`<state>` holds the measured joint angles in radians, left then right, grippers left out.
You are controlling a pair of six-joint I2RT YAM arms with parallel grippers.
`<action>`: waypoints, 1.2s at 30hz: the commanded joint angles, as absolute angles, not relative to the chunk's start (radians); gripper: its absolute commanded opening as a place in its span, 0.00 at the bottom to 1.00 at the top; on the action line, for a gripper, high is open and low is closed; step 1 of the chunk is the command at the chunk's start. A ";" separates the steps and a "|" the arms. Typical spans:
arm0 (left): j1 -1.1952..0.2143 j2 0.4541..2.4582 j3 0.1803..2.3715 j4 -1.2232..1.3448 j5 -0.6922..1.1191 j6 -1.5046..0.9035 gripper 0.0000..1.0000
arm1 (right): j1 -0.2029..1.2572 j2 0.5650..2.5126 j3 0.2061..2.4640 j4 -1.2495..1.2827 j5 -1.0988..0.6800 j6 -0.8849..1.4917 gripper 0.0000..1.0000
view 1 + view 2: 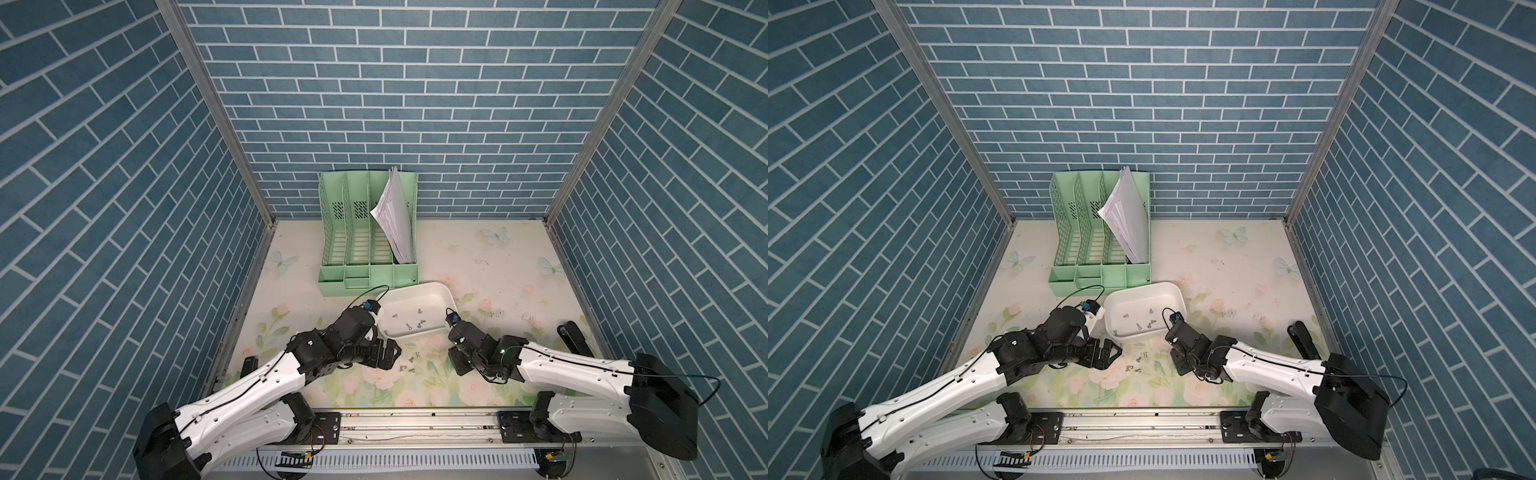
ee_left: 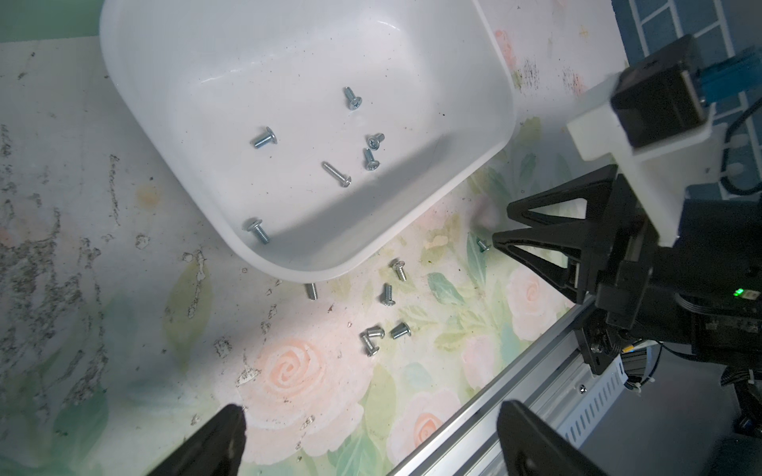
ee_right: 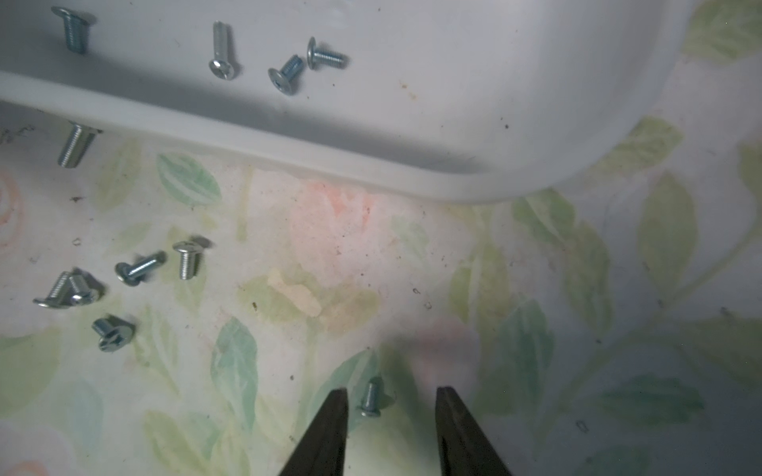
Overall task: Put the screws on the desktop into the storage box
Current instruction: Pick up the screw from the center of the board.
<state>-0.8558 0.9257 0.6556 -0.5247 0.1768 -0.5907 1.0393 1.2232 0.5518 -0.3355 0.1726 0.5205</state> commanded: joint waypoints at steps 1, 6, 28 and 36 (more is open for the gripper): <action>-0.852 0.915 0.646 -0.532 0.167 -0.582 1.00 | 1.052 1.261 0.542 -0.290 0.150 0.557 0.39; -0.851 0.910 0.647 -0.538 0.163 -0.584 1.00 | 1.070 1.295 0.535 -0.282 0.150 0.575 0.38; -0.851 0.908 0.656 -0.541 0.166 -0.580 1.00 | 1.104 1.329 0.512 -0.334 0.187 0.617 0.22; -0.851 0.918 0.672 -0.549 0.161 -0.571 1.00 | 1.104 1.274 0.542 -0.380 0.203 0.604 0.15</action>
